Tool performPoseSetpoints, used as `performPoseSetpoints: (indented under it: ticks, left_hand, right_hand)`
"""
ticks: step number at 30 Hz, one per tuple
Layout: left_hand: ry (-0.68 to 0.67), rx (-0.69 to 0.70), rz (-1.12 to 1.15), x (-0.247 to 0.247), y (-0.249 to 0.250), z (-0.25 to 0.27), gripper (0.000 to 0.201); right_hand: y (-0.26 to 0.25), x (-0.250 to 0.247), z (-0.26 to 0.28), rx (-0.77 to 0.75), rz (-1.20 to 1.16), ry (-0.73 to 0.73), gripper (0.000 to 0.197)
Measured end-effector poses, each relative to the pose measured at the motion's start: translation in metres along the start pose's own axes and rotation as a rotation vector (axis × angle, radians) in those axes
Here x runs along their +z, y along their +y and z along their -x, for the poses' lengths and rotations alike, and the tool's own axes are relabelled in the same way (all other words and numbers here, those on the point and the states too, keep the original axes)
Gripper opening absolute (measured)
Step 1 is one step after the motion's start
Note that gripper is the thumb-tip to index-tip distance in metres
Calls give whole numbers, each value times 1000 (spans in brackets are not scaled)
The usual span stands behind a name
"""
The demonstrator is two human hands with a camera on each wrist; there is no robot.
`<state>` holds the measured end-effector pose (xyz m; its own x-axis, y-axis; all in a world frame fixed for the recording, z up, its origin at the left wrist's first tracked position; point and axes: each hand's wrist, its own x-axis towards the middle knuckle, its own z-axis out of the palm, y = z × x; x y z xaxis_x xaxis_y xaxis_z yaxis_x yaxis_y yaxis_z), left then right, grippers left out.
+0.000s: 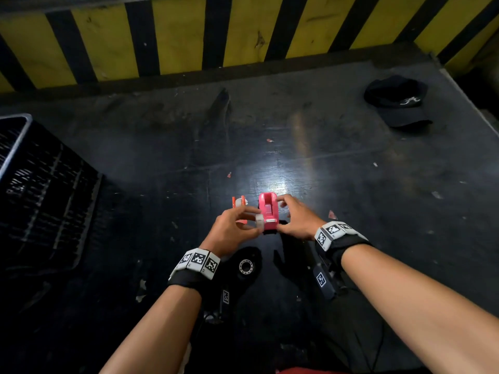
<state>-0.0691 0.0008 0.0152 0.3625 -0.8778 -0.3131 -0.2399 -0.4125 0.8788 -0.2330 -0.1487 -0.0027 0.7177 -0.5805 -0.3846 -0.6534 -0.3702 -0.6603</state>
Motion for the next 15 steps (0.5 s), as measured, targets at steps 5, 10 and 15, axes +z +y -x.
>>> performPoseSetpoints:
  ticks: [5,10,15]
  left_hand:
    - [-5,-56,-63,-12,2,-14,44]
    - [17,-7,-172,-14,8,-24,41]
    - [6,70,-302,-14,23,-30,40]
  right_hand:
    - [1,7,-33,27,246,-55,120]
    - [12,21,-47,-21,231,-6,114]
    - [20,23,-40,-107,125,55,110]
